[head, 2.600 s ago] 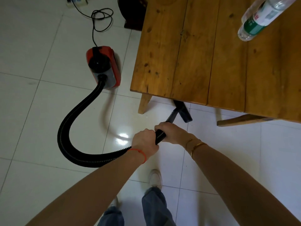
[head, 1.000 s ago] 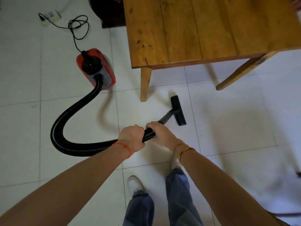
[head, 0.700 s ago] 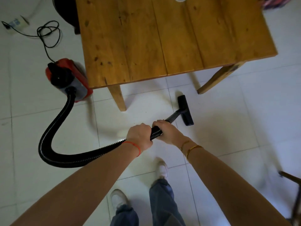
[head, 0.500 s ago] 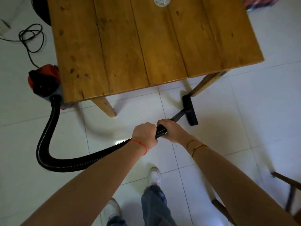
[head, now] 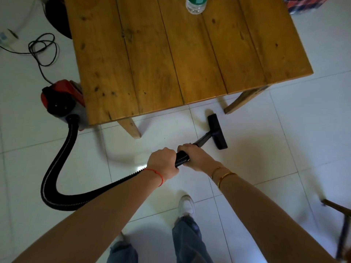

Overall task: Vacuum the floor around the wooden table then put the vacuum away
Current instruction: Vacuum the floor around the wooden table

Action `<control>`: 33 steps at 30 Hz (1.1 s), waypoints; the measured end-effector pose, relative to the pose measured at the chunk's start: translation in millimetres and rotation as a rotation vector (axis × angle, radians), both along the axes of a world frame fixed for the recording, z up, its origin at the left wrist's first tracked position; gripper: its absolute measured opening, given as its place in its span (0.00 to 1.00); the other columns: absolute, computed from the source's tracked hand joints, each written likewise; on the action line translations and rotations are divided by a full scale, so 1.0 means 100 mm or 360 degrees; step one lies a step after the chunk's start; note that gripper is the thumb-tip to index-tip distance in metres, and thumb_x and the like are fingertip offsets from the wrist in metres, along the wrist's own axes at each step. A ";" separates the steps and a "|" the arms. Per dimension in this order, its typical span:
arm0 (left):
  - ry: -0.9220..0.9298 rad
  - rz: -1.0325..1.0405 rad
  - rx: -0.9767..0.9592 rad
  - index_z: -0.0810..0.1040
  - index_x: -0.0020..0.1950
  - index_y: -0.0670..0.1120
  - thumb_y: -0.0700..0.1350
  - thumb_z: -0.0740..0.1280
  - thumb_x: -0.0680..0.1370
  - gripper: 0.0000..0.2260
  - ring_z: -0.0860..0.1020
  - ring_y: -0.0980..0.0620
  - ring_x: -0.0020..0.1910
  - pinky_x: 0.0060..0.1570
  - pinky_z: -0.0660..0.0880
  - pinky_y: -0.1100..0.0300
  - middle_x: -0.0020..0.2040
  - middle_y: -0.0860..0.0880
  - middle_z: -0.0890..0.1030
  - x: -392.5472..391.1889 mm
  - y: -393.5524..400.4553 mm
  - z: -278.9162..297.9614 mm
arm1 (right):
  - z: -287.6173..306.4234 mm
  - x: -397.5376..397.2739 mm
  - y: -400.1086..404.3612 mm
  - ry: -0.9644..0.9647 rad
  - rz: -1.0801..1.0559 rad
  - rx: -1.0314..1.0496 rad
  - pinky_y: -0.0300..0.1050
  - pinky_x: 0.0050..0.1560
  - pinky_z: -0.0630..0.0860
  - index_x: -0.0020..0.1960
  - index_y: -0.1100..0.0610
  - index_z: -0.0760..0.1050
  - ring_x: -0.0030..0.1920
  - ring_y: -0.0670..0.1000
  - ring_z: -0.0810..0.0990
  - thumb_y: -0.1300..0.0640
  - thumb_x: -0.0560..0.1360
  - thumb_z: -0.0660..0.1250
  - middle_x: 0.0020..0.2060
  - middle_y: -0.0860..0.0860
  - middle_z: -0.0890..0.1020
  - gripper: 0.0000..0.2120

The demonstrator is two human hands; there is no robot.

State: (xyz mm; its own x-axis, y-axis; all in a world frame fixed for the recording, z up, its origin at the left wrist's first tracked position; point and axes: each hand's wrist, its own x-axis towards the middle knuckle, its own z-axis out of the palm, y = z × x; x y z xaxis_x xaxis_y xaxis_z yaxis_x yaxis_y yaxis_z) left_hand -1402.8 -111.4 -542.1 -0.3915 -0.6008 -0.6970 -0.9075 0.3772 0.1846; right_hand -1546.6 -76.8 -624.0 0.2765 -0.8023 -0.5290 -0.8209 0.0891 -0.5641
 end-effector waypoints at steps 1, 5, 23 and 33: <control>0.0005 0.0007 0.0000 0.77 0.52 0.45 0.46 0.66 0.74 0.09 0.80 0.47 0.45 0.37 0.69 0.60 0.47 0.47 0.79 0.12 0.02 0.01 | 0.01 0.12 0.01 -0.0009 0.0003 0.0001 0.43 0.47 0.67 0.51 0.59 0.73 0.47 0.53 0.73 0.64 0.72 0.68 0.47 0.56 0.78 0.09; 0.0013 0.0018 0.0014 0.76 0.51 0.45 0.46 0.66 0.74 0.09 0.79 0.47 0.44 0.37 0.69 0.61 0.47 0.47 0.79 0.71 0.15 0.06 | 0.06 0.71 0.12 -0.0034 0.0022 0.0020 0.45 0.48 0.69 0.50 0.59 0.73 0.45 0.52 0.71 0.64 0.71 0.68 0.45 0.56 0.78 0.08; -0.0100 0.0154 0.0108 0.78 0.53 0.44 0.46 0.67 0.74 0.10 0.80 0.48 0.47 0.40 0.73 0.59 0.49 0.46 0.80 3.65 0.57 0.48 | 0.41 3.78 0.46 -0.0112 0.0059 0.0098 0.53 0.47 0.77 0.46 0.62 0.74 0.45 0.59 0.79 0.68 0.70 0.66 0.44 0.59 0.79 0.07; -0.0096 0.0310 0.0028 0.77 0.54 0.44 0.46 0.66 0.74 0.10 0.77 0.51 0.39 0.38 0.73 0.61 0.40 0.50 0.73 4.67 0.65 0.64 | 0.55 4.81 0.35 -0.0083 0.0278 0.0136 0.49 0.52 0.77 0.53 0.57 0.75 0.47 0.53 0.79 0.64 0.71 0.68 0.47 0.54 0.81 0.11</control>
State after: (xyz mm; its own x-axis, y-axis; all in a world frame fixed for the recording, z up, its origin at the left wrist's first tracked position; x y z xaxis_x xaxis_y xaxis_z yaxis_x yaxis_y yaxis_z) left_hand -935.3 -46.5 -478.1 -0.2263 -0.6488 -0.7265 -0.9726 0.1906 0.1328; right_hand -1065.1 -42.2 -569.1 0.4367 -0.6923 -0.5745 -0.7978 -0.0029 -0.6030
